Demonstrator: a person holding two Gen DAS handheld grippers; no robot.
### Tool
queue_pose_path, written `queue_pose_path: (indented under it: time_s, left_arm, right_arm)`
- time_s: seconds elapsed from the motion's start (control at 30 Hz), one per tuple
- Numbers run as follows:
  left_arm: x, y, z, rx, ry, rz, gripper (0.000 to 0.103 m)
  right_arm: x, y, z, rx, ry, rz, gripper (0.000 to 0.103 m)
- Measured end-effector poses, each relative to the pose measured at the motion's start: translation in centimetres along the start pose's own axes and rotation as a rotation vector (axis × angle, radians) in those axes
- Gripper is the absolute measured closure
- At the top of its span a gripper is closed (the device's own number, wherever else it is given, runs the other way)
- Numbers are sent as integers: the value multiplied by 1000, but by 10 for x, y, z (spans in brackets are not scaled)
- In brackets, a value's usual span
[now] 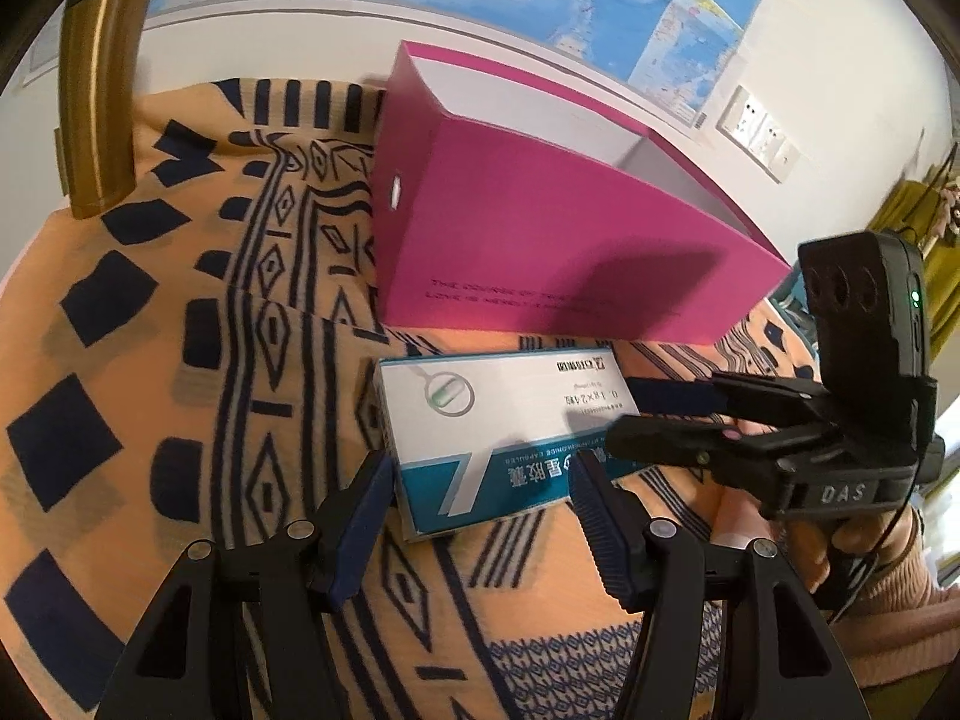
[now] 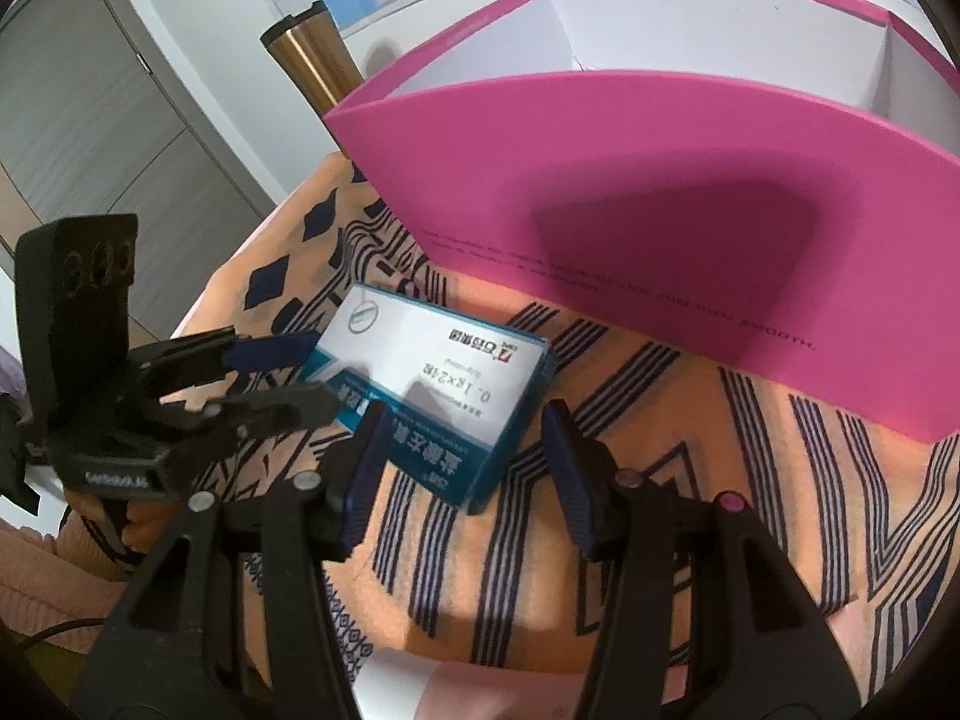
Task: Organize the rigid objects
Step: 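Grasp the medicine box by its end with the right gripper, then lift the medicine box and carry it toward the magenta box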
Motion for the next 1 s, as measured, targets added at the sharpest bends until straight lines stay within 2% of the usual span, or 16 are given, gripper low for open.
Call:
queue_pose_path:
  time_s: [0.27, 0.4, 0.47, 0.5, 0.63, 1.0]
  left_arm:
    - [2, -1, -3, 1, -5, 5, 49]
    - [0, -3, 4, -45, -2, -5, 49]
    - [1, -5, 5, -29, 11, 6, 59]
    - [1, -5, 5, -23, 14, 9, 60]
    - [1, -3, 3, -32, 7, 3, 60]
    - [-1, 9, -10, -1, -2, -13, 59]
  right_arm:
    - [2, 2, -4, 2, -15, -2, 50]
    - [3, 3, -6, -2, -26, -9, 50]
    - [4, 1, -7, -1, -30, -6, 53]
    - [5, 0, -6, -3, -29, -3, 56]
    - [5, 3, -4, 4, -22, -9, 58]
    - [6, 22, 3, 9, -21, -41, 58]
Point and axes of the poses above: each gripper's, at about its wrist camera, not at the fingertips, and y roughly against the way its jaws point, z to its left, x to its underside, the point moved 8 cm from there along -y, roughly the way its jaws point, and after that the axes turned 13 degrees about -x, right-handed, at the moved point
